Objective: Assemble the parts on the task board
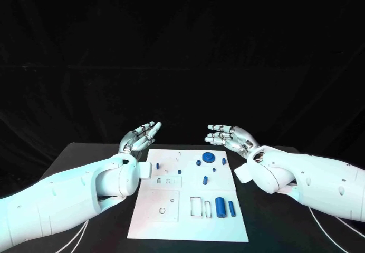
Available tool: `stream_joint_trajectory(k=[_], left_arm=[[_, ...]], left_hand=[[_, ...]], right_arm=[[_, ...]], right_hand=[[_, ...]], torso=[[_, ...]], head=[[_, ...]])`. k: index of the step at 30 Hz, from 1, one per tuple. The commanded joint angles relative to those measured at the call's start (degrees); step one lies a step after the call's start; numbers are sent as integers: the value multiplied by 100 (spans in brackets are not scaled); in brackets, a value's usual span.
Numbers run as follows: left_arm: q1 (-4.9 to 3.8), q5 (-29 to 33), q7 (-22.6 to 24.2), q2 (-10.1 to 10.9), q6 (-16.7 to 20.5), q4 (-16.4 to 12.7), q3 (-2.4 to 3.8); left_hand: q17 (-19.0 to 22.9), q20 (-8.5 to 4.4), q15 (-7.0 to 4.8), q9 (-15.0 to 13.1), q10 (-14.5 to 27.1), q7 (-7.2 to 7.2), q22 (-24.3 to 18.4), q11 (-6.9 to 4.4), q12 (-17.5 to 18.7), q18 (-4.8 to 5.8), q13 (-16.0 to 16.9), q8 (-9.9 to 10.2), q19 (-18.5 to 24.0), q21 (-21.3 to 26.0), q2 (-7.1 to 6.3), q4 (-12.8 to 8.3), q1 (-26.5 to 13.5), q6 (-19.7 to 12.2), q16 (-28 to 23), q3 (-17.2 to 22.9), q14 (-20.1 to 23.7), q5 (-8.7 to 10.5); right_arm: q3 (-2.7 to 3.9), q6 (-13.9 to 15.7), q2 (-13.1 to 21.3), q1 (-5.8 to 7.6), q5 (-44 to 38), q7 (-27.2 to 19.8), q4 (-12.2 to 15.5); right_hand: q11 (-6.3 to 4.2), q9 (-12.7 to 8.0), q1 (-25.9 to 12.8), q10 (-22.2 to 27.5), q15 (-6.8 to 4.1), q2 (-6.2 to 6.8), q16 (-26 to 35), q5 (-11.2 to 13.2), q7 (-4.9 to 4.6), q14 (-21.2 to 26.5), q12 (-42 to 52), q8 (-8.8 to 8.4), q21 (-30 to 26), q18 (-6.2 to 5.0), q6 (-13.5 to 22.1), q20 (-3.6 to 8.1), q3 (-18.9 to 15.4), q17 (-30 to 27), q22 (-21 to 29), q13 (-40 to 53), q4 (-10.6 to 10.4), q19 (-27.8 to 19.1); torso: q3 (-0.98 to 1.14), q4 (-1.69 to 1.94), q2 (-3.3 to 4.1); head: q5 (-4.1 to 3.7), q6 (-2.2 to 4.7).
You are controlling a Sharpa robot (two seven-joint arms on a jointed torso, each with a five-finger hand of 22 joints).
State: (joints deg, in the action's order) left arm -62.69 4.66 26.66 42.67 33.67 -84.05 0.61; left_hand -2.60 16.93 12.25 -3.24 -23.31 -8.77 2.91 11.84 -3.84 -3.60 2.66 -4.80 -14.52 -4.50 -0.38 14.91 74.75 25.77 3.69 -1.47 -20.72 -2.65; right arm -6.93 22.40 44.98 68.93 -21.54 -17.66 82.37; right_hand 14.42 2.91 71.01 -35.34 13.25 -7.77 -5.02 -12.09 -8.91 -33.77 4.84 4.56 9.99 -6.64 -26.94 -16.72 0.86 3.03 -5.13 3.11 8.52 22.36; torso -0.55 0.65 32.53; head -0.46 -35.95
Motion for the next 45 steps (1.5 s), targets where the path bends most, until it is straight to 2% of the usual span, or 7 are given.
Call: stream_joint_trajectory(k=[1,4,15,20,31,39,45], left_arm=[[-39,13,288,88,-171,-97,8],[-72,-46,283,194,-224,-203,8],[-213,-125,57,583,-510,-657,7],[-252,-172,-78,695,-689,-889,7],[-311,-191,-223,774,-845,-1261,37],[-408,-191,-251,874,-866,-1438,51],[-489,-191,-275,941,-887,-1586,53]], left_hand=[[-123,13,81,-129,-1075,-564,192,155,-267,-119,116,-276,-966,-384,-51,-103,184,990,264,-24,-1048,-46],[-251,-22,-104,-207,-2263,-527,397,81,-450,-246,156,-478,-2153,-878,-86,-202,378,1978,634,-123,-2484,-33],[-287,-46,-410,-117,-3324,-403,418,-174,-476,-679,130,-430,-3007,-1208,-41,-596,819,2683,744,-317,-3636,-26],[-305,-80,-463,-88,-3506,-365,409,-211,-420,-699,125,-392,-3200,-1274,-7,-729,921,2829,694,-359,-3849,-30],[-323,-122,-505,-67,-3598,-354,394,-233,-335,-703,118,-327,-3350,-1319,39,-793,929,2902,646,-404,-4059,-31],[-323,-126,-505,-64,-3596,-352,393,-233,-322,-704,116,-314,-3367,-1325,47,-797,927,2898,635,-408,-4066,-31],[-321,-135,-503,-60,-3591,-354,392,-230,-298,-705,114,-293,-3396,-1335,53,-806,924,2891,615,-417,-4072,-31]], right_arm=[[4,89,63,53,-973,157,14],[7,59,120,120,-1362,224,10],[34,-76,101,315,-3162,701,-135],[45,-142,41,400,-4195,1020,-201],[50,-311,-159,576,-6138,2256,-266],[51,-543,-234,594,-6722,2566,-237],[51,-770,-290,596,-6993,2716,-250]], right_hand=[[-199,87,361,-1673,-272,77,-220,-62,-619,-1856,147,219,689,-355,-1793,-7,144,61,-233,46,507,1521],[-331,96,374,-2043,-390,55,-241,-143,-531,-2271,163,276,786,-399,-2355,57,286,65,-229,47,688,1836],[-625,100,295,-2976,-789,269,-274,-53,-281,-3501,6,140,1157,-404,-3021,444,798,151,-276,69,809,2839],[-854,152,490,-3527,-1072,442,-506,-117,-105,-4236,88,228,1658,-383,-3413,768,910,347,-528,118,797,3392],[-917,131,139,-3482,-1233,672,-684,-47,-28,-4975,-125,59,2404,-385,-3539,976,915,744,-948,78,676,4034],[-938,132,49,-3188,-1334,845,-1716,-117,7,-5277,-103,-61,3062,-375,-3563,1100,1021,1531,-1383,112,563,4405],[-924,131,38,-2928,-1335,986,-3526,-148,22,-5253,-77,-79,5049,-64,-3503,1112,1160,2843,-3896,161,375,5167]], torso=[[10,32,110],[13,57,182],[-35,124,443],[-57,167,573],[-128,314,864],[-139,411,990],[-154,459,1058]], head=[[-39,46],[-89,58],[-160,69],[-224,68],[-378,156],[-448,149],[-502,124]])
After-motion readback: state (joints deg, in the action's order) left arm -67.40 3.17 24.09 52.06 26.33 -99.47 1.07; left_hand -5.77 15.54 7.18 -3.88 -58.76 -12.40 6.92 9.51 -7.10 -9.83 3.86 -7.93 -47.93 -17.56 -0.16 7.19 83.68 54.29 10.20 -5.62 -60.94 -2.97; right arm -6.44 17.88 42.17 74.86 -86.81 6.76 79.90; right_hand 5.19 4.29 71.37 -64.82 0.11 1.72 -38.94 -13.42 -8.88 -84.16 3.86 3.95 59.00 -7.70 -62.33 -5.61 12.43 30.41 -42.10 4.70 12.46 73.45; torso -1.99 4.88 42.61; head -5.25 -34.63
